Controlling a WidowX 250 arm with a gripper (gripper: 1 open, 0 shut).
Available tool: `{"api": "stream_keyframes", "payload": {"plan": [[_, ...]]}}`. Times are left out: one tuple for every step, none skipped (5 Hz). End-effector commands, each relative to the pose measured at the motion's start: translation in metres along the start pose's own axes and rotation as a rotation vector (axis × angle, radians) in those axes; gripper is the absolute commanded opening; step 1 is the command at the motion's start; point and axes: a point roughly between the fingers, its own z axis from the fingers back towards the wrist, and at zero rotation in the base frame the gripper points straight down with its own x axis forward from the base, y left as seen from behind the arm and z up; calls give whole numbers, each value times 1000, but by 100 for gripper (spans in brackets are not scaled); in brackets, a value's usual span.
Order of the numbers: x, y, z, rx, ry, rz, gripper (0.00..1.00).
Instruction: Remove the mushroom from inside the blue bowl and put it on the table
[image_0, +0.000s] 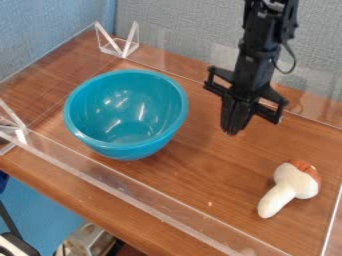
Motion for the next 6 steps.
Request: {"api": "stream_keyframes", "payload": {"plan": [[9, 11, 10, -13, -45, 29, 0], [11, 19, 6, -20, -35, 50, 0], [6, 7, 0, -24, -25, 50, 0], [1, -6, -4, -26, -21, 48, 100], [-3, -4, 4, -16, -21, -15, 100], [-9, 3, 29, 1, -54, -73, 100]]}}
